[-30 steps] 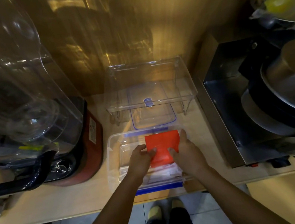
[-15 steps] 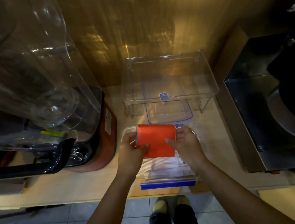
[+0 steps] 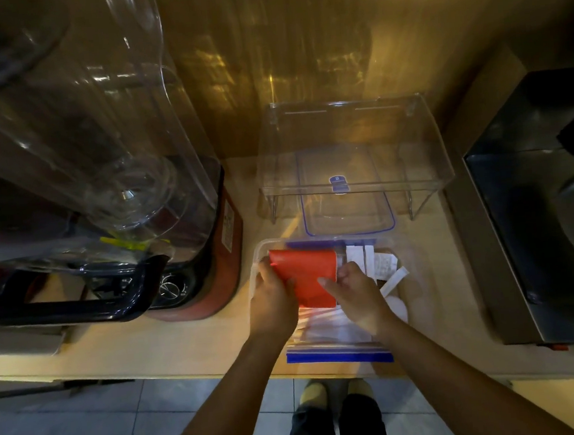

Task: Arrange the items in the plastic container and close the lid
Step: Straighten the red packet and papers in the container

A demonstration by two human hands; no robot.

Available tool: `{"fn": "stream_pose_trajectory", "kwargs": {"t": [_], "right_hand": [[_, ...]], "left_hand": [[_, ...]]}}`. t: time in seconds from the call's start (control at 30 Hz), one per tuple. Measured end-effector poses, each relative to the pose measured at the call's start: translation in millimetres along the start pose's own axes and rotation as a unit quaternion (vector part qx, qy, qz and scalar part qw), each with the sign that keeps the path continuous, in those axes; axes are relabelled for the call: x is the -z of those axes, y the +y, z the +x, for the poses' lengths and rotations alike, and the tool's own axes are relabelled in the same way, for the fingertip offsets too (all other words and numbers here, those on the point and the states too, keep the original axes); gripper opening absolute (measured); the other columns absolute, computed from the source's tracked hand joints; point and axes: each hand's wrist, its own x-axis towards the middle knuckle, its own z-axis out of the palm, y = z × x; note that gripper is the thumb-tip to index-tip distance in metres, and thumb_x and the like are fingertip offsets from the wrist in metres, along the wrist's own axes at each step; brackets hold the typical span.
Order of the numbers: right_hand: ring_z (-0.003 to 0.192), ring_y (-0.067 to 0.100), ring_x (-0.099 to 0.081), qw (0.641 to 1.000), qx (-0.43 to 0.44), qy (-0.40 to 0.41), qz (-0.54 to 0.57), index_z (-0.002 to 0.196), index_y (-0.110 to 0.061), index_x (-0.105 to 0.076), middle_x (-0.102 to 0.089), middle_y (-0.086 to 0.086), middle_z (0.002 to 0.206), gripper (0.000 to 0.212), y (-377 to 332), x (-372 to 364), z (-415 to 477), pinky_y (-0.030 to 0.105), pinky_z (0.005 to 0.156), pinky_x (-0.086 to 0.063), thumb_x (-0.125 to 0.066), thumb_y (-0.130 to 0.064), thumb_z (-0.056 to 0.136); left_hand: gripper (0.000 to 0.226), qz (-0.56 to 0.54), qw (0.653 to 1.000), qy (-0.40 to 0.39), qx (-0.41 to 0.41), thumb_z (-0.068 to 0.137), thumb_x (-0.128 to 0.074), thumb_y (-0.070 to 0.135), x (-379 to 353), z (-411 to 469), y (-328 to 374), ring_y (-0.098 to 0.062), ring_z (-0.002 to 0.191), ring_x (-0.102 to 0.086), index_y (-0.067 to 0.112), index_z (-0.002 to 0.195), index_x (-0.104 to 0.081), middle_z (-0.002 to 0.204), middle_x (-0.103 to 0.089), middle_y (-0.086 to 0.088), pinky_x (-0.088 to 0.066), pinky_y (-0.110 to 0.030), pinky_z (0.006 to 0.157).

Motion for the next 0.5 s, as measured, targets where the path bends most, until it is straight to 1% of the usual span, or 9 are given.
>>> {"fn": "stream_pose_trajectory", "kwargs": {"t": [0.1,0.17,0.23,0.3,0.37,0.4,0.47,0.5], "right_hand": [[0.063,0.006,-0.054,0.994,0.007,0.003,-0.113,0.093,-0.018,-0.044,-0.052,-0.010,0.068,0.020,2,-1,0,0.019,0.051,-0.034,-0.052,-0.037,0.092],[0.065,0.009,-0.057,0.989,0.003,-0.008,-0.150,0.099,-0.016,-0.047,-0.057,-0.006,0.071,0.024,2,1,0,0.021,0.052,-0.037,-0.050,-0.038,0.092],[0.076,0.018,-0.064,0.983,-0.008,-0.028,-0.181,0.105,-0.014,-0.049,-0.065,0.003,0.084,0.031,0,5,1,0.029,0.063,-0.048,-0.049,-0.041,0.092],[0.081,0.023,-0.066,0.979,-0.022,-0.042,-0.197,0.105,-0.014,-0.051,-0.068,0.007,0.089,0.033,0,8,2,0.037,0.074,-0.054,-0.047,-0.044,0.092],[0.078,0.022,-0.066,0.977,-0.030,-0.048,-0.208,0.100,-0.015,-0.053,-0.067,0.006,0.083,0.034,0,10,2,0.038,0.075,-0.054,-0.047,-0.046,0.091],[0.076,0.021,-0.065,0.975,-0.031,-0.049,-0.215,0.096,-0.015,-0.054,-0.066,0.004,0.080,0.033,1,11,2,0.037,0.074,-0.053,-0.046,-0.047,0.091],[0.073,0.019,-0.063,0.973,-0.031,-0.048,-0.225,0.088,-0.017,-0.052,-0.061,-0.001,0.070,0.032,1,11,3,0.036,0.072,-0.050,-0.047,-0.048,0.091],[0.072,0.019,-0.063,0.972,-0.030,-0.048,-0.229,0.086,-0.017,-0.052,-0.058,-0.003,0.067,0.032,1,11,3,0.036,0.071,-0.049,-0.047,-0.048,0.091]], "left_hand": [[0.048,0.032,0.997,-0.065,0.034,0.096,-0.044,0.016,-5,2,-2,-0.039,0.106,-0.059,0.002,0.136,-0.023,0.124,-0.055,-0.024,-0.049,-0.046,0.087],[0.047,0.025,0.996,-0.079,0.031,0.095,-0.046,0.016,-4,2,-3,-0.037,0.105,-0.059,0.003,0.135,-0.024,0.123,-0.056,-0.023,-0.050,-0.047,0.088],[0.047,0.001,0.995,-0.095,0.023,0.094,-0.048,0.014,-1,6,-2,-0.034,0.106,-0.059,0.005,0.135,-0.026,0.122,-0.057,-0.021,-0.050,-0.046,0.089],[0.048,0.001,0.992,-0.126,0.008,0.093,-0.050,0.011,2,12,-3,-0.032,0.108,-0.058,0.006,0.135,-0.027,0.123,-0.055,-0.018,-0.049,-0.046,0.093],[0.052,0.031,0.989,-0.140,-0.029,0.090,-0.052,0.005,3,14,-4,-0.032,0.111,-0.056,0.007,0.137,-0.027,0.132,-0.048,-0.018,-0.049,-0.047,0.093],[0.059,0.056,0.988,-0.134,-0.053,0.088,-0.054,0.003,3,14,-4,-0.033,0.112,-0.056,0.010,0.139,-0.026,0.139,-0.042,-0.017,-0.050,-0.047,0.092],[0.072,0.139,0.979,-0.110,-0.100,0.085,-0.058,0.004,5,13,-3,-0.034,0.116,-0.053,0.024,0.144,-0.022,0.150,-0.029,-0.008,-0.053,-0.046,0.088],[0.070,0.188,0.970,-0.100,-0.121,0.086,-0.059,0.008,5,13,-3,-0.033,0.118,-0.051,0.031,0.142,-0.025,0.151,-0.027,-0.004,-0.054,-0.045,0.086]]}}
